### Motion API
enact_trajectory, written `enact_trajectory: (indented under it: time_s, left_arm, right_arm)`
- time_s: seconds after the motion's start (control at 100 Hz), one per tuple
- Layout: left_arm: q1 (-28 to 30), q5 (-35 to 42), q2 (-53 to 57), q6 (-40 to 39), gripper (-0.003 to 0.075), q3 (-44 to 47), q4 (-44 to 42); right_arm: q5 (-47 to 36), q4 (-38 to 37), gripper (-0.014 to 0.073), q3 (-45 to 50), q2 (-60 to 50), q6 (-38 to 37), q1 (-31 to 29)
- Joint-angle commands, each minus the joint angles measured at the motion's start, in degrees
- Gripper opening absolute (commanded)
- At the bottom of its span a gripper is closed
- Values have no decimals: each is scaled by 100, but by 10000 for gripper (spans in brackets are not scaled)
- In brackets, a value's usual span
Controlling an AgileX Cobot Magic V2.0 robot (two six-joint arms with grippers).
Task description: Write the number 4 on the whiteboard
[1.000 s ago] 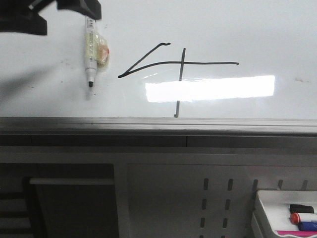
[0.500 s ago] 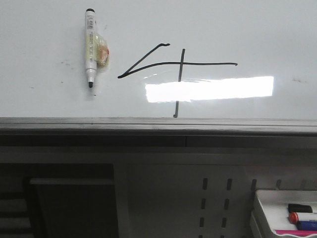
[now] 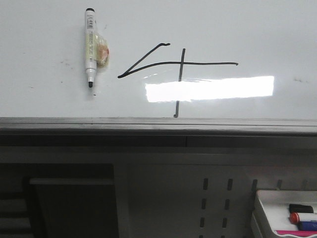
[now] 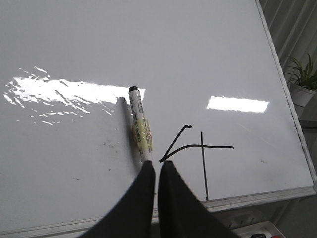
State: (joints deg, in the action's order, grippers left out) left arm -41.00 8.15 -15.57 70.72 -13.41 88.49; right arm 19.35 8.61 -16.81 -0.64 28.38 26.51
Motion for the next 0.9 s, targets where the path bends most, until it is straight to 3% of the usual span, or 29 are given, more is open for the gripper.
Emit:
enact_trajectory:
  time_s: [0.0,0.29,0.36,0.41,0.46,0.6,0.65,0.7,0.76,0.89]
  left_arm:
    - [3,-48,-48,-2,-20,-159,-58]
    - [26,-6,-48,-2,-20,-36,-116]
    - [125,217,16,-28,-20,33,-1093]
    - [286,201,25,-331,-20,126,-2235]
    - [536,144,25,-1104,-20,262,-3721]
    - [1688,-63,143,-4910,-20,839,-7315]
    - [2119,-233,233,-6336,-20,1051,-8292]
    - [2490,-439,353,-7241,-20,1236,-8849]
    - [2853,-663,496,-7719,-20,1425,-8991]
    - [3187,-1199,924,-7762,-20,1560,-9062]
  right_arm:
    - [-502,24,-64,-134,-25,20,-30]
    - [-502,24,-64,-134,-25,20,-30]
    - [-502,24,-64,-134,-25,20,-30]
    - [-502,24,-64,-134,-25,20,-30]
    - [-502,24,-64,-134,-25,20,-30]
    - [-502,24,-64,-134,-25,20,-30]
    - [-502,24,-64,-134,-25,20,-30]
    - [-502,24,-64,-134,-25,20,-30]
    - [-502,24,-64,-134,-25,20,-30]
    - [-502,24,-64,-134,-25,20,-30]
